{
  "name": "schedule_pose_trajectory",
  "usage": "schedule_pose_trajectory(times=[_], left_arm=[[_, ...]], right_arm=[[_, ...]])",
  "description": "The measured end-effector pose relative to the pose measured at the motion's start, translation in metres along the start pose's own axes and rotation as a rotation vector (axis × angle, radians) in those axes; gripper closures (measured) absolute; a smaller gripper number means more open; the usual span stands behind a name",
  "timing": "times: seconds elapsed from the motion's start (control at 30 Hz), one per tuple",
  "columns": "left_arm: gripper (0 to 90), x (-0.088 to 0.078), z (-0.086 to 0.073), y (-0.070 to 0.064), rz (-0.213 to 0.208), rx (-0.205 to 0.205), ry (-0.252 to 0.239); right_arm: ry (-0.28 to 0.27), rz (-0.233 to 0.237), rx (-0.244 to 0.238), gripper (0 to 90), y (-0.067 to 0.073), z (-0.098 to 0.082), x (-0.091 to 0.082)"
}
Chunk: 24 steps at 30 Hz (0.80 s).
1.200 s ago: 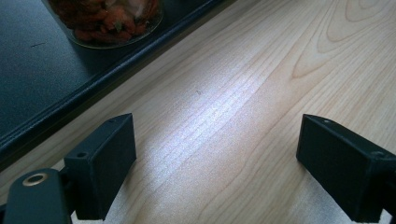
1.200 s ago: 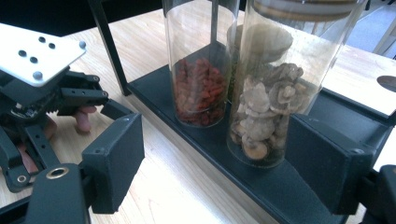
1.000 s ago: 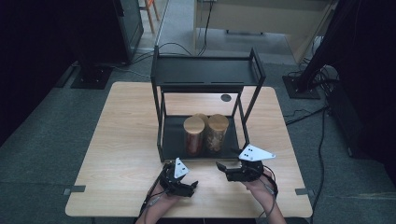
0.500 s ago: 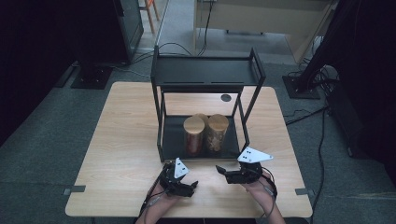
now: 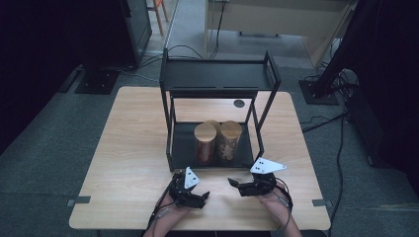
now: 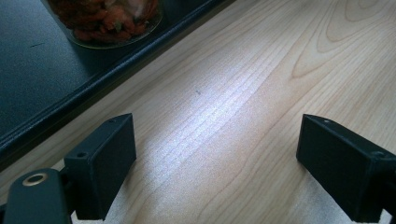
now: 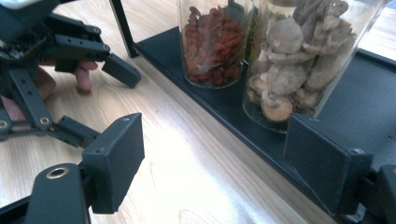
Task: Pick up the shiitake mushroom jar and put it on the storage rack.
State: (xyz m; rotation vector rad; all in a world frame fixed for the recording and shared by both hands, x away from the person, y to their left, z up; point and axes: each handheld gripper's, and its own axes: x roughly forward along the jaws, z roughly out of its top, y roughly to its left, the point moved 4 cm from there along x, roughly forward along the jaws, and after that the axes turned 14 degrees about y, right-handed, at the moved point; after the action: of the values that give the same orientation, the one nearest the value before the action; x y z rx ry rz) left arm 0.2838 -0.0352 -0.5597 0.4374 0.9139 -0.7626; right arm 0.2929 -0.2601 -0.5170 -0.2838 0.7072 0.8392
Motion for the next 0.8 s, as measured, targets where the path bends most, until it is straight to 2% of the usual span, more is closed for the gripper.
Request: schedule_pose_trajectory(times=[0.23,0.8], left_arm=[[12.2,0.000,0.000,0.000,0.000,0.003,0.002],[12.2,0.000,0.000,0.000,0.000,0.003,0.002]], right_arm=[[0.005,0.034,0.008,20.0,-0.006,-0.005,0.002],[0.046,0.049,-0.002,20.0,-0.014,-0.014,0.007]])
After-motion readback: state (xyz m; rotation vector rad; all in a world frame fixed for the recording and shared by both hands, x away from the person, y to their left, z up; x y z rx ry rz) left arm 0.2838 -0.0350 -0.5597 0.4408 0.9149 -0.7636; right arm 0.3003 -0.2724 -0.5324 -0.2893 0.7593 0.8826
